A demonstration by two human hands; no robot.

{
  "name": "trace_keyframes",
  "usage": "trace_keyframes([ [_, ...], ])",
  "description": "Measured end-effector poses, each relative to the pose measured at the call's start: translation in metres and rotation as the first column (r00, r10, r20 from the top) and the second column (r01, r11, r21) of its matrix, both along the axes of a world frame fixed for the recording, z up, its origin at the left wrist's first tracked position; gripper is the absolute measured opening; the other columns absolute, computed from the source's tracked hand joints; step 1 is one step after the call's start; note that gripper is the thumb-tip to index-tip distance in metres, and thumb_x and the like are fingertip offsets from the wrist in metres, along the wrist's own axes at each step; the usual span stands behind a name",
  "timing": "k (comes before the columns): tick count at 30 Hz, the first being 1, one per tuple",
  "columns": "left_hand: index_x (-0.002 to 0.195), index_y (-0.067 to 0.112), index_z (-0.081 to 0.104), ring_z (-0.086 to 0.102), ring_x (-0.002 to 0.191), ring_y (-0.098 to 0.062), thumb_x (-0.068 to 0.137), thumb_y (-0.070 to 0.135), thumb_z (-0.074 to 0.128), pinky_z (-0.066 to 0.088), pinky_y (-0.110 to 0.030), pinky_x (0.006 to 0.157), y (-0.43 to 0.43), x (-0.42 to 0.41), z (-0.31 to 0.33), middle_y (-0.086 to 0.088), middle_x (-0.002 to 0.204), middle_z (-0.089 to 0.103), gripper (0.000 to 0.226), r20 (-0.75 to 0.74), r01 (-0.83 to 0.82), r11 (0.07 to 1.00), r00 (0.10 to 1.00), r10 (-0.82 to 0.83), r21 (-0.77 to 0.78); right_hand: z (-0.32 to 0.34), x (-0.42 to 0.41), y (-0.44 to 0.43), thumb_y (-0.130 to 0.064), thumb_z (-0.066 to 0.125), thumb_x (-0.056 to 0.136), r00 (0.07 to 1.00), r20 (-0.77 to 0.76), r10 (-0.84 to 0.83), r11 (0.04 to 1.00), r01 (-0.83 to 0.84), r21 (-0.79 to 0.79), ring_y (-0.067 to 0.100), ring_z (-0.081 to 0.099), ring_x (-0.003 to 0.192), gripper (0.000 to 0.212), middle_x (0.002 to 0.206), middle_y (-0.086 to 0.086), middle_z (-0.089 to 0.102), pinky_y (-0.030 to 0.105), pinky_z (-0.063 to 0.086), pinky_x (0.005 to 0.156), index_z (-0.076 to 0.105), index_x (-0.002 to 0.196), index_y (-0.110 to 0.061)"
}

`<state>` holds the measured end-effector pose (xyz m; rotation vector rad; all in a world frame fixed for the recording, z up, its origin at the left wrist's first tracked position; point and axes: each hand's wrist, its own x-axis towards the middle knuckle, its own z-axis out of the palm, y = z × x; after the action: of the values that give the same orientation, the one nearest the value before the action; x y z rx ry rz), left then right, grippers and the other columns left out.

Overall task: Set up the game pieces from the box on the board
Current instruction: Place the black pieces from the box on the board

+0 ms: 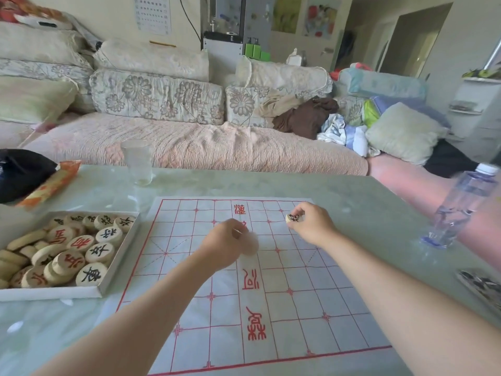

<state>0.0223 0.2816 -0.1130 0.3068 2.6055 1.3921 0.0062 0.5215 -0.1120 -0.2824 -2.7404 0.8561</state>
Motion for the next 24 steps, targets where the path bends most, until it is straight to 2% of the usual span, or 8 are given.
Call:
trace_keyframes([
  [4,0.096,0.027,0.061,0.062,0.074,-0.015,0.084,0.025,0.064,0.051,-0.026,0.060,0.014,-0.026,-0.005,0.006,0.092,0.066,0.012,0.044,-0.020,0.992,0.999,0.015,0.124,-0.004,-0.042,0.002,-0.031,0.073,0.083,1.000,-0.015,-0.023,1.000,0.023,0.014,0.015,0.058,0.092,0.017,0.094,-0.008,0.063,0.026,0.040,0.073,0.062,0.092,-0.023],
  [8,0.096,0.023,0.063,0.069,0.080,-0.018,0.085,0.023,0.065,0.049,-0.029,0.062,0.021,-0.041,-0.007,0.003,0.087,0.071,0.011,0.078,-0.019,0.976,0.997,0.002,0.219,-0.014,-0.065,0.002,-0.039,0.068,0.085,0.999,-0.007,-0.049,0.995,0.050,0.087,0.014,0.057,0.093,0.020,0.099,-0.012,0.063,0.028,0.043,0.074,0.062,0.099,-0.027],
  [13,0.097,0.014,0.064,0.064,0.065,-0.011,0.085,0.014,0.067,0.044,-0.017,0.052,0.023,-0.053,-0.004,-0.003,0.088,0.072,0.013,0.146,-0.121,0.933,0.986,0.074,0.340,-0.020,-0.073,0.001,-0.043,0.062,0.086,0.997,0.066,-0.045,0.973,0.029,0.228,0.016,0.054,0.109,0.019,0.116,-0.009,0.058,0.029,0.038,0.073,0.064,0.099,-0.030],
  [15,0.096,0.011,0.065,0.062,0.061,-0.013,0.085,0.011,0.067,0.043,-0.015,0.046,0.022,-0.058,-0.001,-0.007,0.085,0.071,0.011,0.192,-0.184,0.894,0.975,0.114,0.407,-0.015,-0.069,-0.004,-0.039,0.059,0.088,0.999,-0.018,-0.046,0.971,0.049,0.236,0.015,0.054,0.107,0.014,0.120,-0.009,0.051,0.029,0.040,0.074,0.066,0.096,-0.031],
  [17,0.092,0.011,0.065,0.062,0.062,-0.017,0.084,0.011,0.068,0.045,-0.017,0.048,0.021,-0.062,0.001,-0.008,0.079,0.070,0.008,0.231,-0.238,0.860,0.962,0.146,0.452,-0.004,-0.064,-0.012,-0.026,0.056,0.089,0.990,-0.139,0.037,0.987,-0.014,0.161,0.011,0.057,0.095,0.014,0.113,-0.014,0.052,0.028,0.043,0.074,0.067,0.098,-0.030],
  [20,0.086,0.012,0.063,0.063,0.064,-0.021,0.084,0.011,0.068,0.048,-0.020,0.054,0.019,-0.067,0.004,-0.009,0.073,0.068,0.005,0.267,-0.291,0.817,0.948,0.174,0.498,0.020,-0.052,-0.033,-0.008,0.060,0.083,0.959,-0.139,0.248,0.956,-0.266,-0.123,-0.002,0.052,0.059,0.021,0.073,-0.025,0.060,0.020,0.040,0.063,0.067,0.096,-0.023],
  [21,0.085,0.011,0.063,0.064,0.063,-0.020,0.085,0.011,0.068,0.048,-0.020,0.056,0.018,-0.068,0.005,-0.008,0.074,0.068,0.005,0.280,-0.305,0.803,0.943,0.179,0.513,0.026,-0.048,-0.040,-0.011,0.066,0.080,0.943,-0.108,0.316,0.930,-0.330,-0.164,0.000,0.048,0.052,0.018,0.064,-0.022,0.059,0.020,0.039,0.059,0.067,0.093,-0.024],
  [24,0.081,0.009,0.065,0.063,0.065,-0.017,0.087,0.012,0.068,0.050,-0.021,0.063,0.014,-0.072,0.005,-0.006,0.074,0.068,0.008,0.306,-0.318,0.755,0.938,0.163,0.573,0.029,-0.039,-0.059,-0.028,0.086,0.068,0.913,-0.007,0.408,0.904,-0.405,-0.135,0.004,0.049,0.054,0.027,0.065,-0.009,0.060,0.022,0.041,0.060,0.068,0.088,-0.025],
])
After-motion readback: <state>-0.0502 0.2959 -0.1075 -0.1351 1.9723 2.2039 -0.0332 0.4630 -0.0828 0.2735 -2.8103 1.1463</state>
